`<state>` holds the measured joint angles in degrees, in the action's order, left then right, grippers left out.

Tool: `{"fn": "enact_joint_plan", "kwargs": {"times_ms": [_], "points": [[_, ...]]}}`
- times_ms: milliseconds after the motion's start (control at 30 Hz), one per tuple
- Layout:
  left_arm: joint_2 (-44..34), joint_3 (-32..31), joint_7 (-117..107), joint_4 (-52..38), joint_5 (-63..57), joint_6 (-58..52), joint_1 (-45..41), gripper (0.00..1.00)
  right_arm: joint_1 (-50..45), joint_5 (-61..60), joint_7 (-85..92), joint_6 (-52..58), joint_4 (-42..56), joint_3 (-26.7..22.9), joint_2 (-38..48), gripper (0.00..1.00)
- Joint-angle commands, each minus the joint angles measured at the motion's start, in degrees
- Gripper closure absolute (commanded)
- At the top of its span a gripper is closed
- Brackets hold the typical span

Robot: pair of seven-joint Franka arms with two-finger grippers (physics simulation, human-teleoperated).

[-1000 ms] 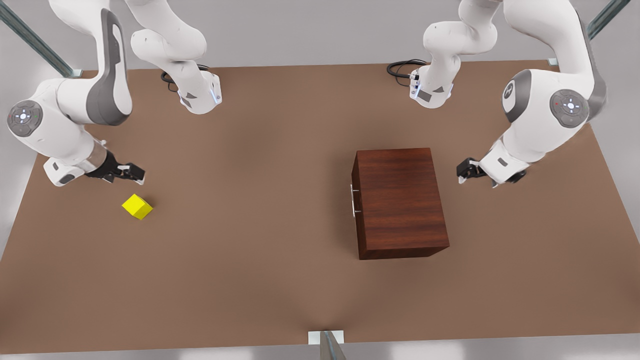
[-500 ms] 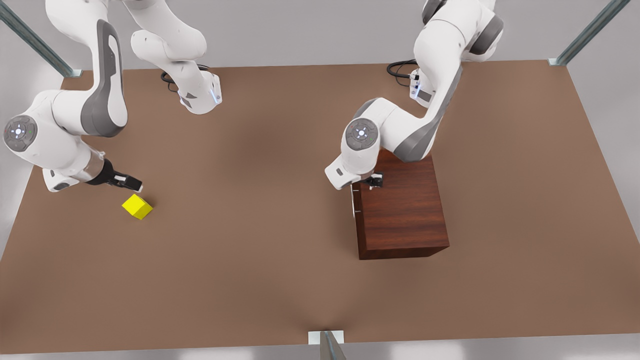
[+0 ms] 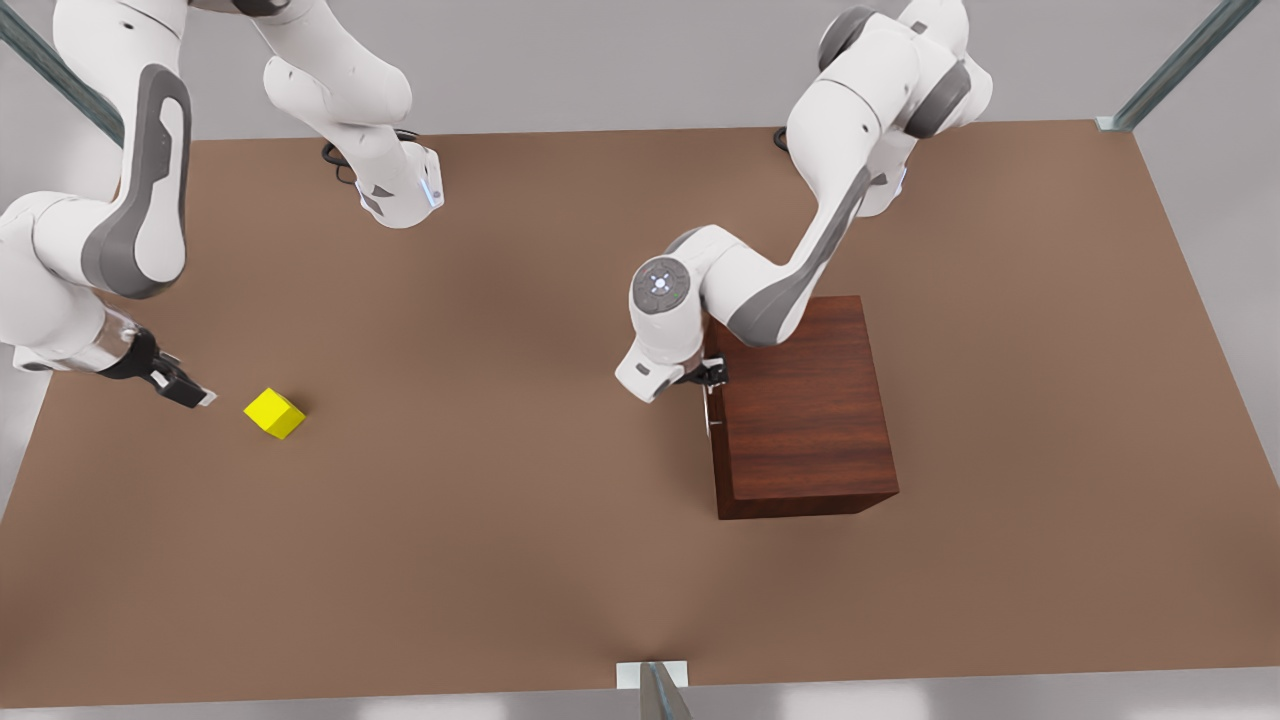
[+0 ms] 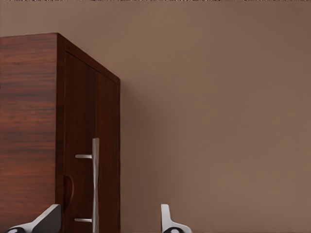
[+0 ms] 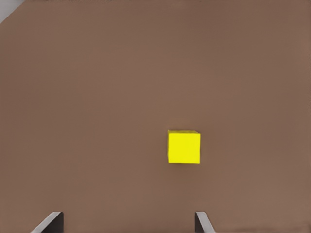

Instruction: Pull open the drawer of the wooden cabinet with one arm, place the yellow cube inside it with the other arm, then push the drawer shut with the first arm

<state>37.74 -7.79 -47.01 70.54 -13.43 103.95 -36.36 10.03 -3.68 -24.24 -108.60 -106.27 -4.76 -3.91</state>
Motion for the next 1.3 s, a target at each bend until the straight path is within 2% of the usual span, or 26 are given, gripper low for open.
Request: {"fn": "enact_joint_plan", "kwargs": {"times_ms": [0, 733, 1267], "points": [[0.7, 0.1, -10.8, -0.1, -3.4, 0.6, 0.0, 0.00, -2.7, 0.0, -9.0, -0.7, 0.1, 0.0, 0.0, 0.00], [6.2, 0.1, -7.7, 0.7, -14.0, 0.5, -2.9, 0.00, -2.9, 0.2, -8.9, -0.7, 0.1, 0.5, -1.1, 0.00], [7.0, -0.2, -10.8, -0.1, -13.4, 3.6, -3.1, 0.00, -3.0, 0.3, -8.8, -0.7, 0.1, 0.5, -1.1, 0.00]]}}
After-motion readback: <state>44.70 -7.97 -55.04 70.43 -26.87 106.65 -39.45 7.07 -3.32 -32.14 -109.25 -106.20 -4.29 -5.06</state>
